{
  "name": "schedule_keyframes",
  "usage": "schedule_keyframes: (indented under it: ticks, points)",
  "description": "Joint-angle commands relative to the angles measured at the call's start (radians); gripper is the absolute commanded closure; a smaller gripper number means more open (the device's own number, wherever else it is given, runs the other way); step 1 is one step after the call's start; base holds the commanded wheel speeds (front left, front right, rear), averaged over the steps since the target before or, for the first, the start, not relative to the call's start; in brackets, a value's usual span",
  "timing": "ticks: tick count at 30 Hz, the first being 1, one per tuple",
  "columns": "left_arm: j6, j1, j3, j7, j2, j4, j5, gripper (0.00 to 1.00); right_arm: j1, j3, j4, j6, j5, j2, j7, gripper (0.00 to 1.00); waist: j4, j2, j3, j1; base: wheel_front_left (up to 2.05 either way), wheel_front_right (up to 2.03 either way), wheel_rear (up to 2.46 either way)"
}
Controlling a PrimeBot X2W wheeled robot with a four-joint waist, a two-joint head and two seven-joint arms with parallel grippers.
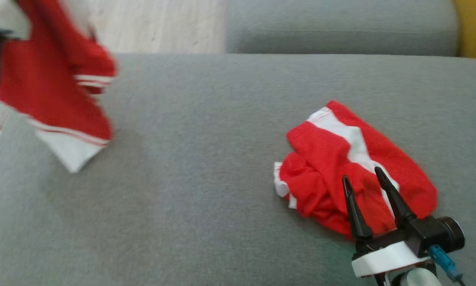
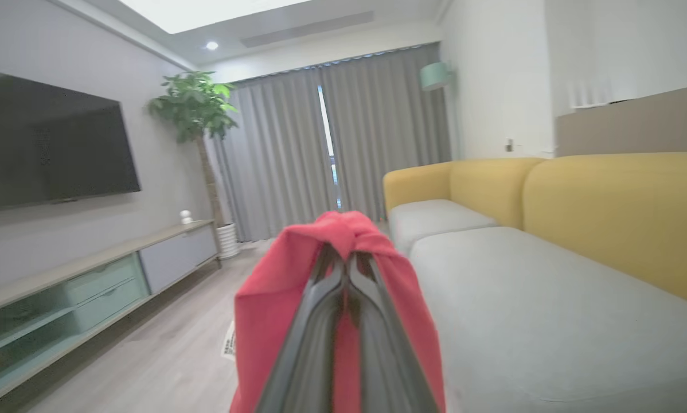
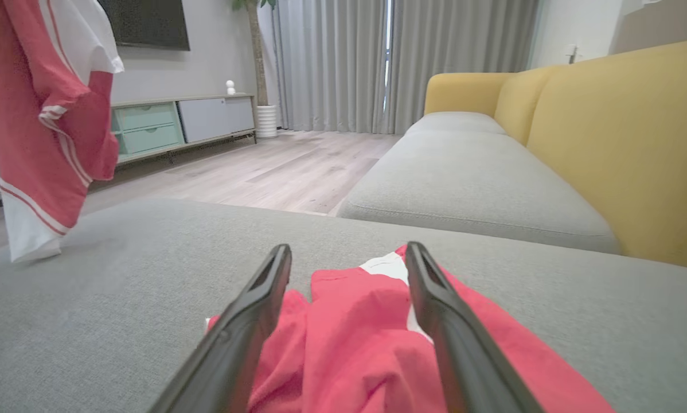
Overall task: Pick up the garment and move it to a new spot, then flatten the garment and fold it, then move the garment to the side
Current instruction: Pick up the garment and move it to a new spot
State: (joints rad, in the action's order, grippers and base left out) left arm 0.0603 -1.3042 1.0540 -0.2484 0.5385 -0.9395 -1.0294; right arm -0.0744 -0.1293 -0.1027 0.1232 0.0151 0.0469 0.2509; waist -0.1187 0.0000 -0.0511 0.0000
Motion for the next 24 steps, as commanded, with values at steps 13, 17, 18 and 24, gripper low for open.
schedule_keyframes:
  ticks: [13, 17, 18, 24]
  points:
    - [0.0, 0.298, -0.11, -0.012, 0.049, -0.069, -0.144, 1.0, 0.093, 0.001, 0.052, 0.008, -0.045, 0.003, 0.011, 0.0, -0.06, 0.0, -0.17, 0.0, 0.0, 0.0, 0.0]
    - [-0.015, 0.393, -0.175, -0.013, 0.03, -0.071, -0.156, 0.39, 0.109, 0.007, 0.056, 0.008, -0.062, 0.003, 0.011, 0.0, -0.043, 0.0, -0.196, 0.0, 0.0, 0.0, 0.0]
    - [-0.023, 0.41, -0.2, -0.013, 0.027, -0.065, -0.146, 0.0, 0.11, 0.007, 0.055, 0.008, -0.07, 0.003, 0.011, 0.0, -0.04, 0.0, -0.196, 0.0, 0.0, 0.0, 0.0]
    - [-0.099, 0.52, -0.395, -0.013, 0.019, 0.106, 0.036, 0.0, 0.107, -0.007, 0.041, 0.008, -0.063, 0.003, 0.011, 0.0, -0.011, 0.0, -0.132, 0.0, 0.0, 0.0, 0.0]
